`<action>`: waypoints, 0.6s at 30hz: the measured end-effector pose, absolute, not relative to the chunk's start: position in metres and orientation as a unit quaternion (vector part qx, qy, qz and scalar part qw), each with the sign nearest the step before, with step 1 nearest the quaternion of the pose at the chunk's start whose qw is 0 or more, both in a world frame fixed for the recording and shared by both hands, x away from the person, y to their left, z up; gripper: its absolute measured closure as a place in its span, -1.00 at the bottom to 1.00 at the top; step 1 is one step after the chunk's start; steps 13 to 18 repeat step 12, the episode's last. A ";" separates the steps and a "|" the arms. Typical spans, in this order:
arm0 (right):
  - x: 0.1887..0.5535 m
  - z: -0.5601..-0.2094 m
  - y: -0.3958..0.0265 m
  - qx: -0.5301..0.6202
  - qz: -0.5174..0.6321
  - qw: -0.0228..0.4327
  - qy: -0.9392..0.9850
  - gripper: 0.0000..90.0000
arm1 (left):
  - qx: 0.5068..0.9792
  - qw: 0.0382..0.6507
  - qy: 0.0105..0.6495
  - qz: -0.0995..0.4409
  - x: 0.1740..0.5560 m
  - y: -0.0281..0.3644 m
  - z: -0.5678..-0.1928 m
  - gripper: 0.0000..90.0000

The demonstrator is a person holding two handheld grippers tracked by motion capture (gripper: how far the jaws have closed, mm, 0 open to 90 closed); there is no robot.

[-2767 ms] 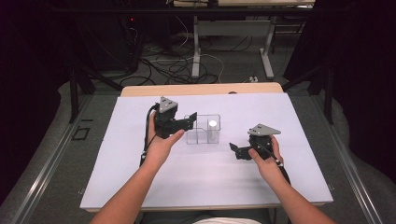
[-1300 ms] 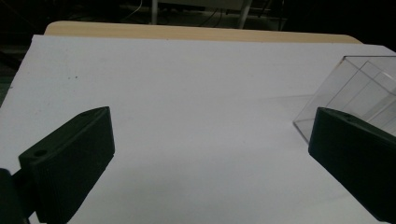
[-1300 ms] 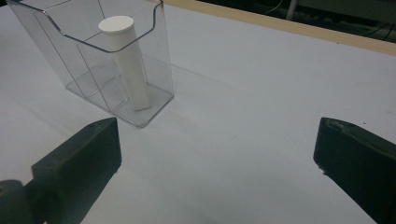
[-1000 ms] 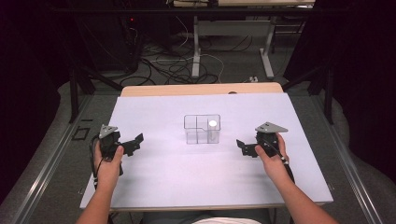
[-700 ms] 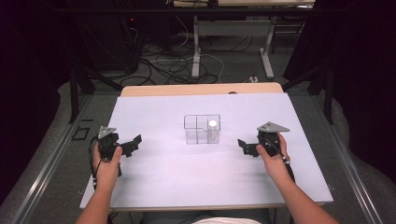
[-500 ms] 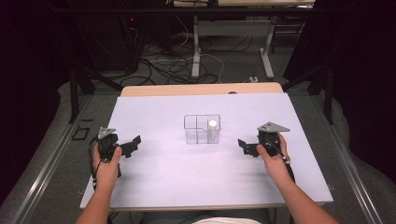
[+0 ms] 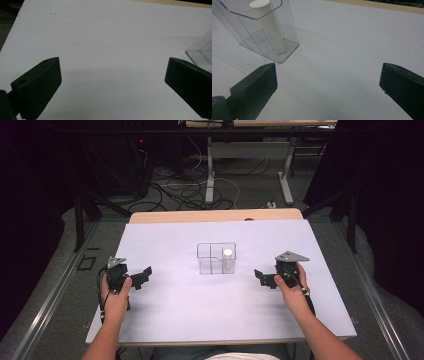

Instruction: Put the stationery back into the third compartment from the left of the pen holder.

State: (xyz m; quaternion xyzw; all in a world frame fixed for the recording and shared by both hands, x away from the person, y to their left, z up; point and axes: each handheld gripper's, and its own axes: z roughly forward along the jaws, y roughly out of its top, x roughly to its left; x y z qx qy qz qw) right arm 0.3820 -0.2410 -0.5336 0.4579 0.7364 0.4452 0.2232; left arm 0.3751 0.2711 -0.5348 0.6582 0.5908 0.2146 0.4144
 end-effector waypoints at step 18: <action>0.383 -0.535 -0.243 0.461 0.442 0.227 0.735 -0.98 | 0.660 0.410 0.593 0.212 0.376 0.271 -0.536 -0.98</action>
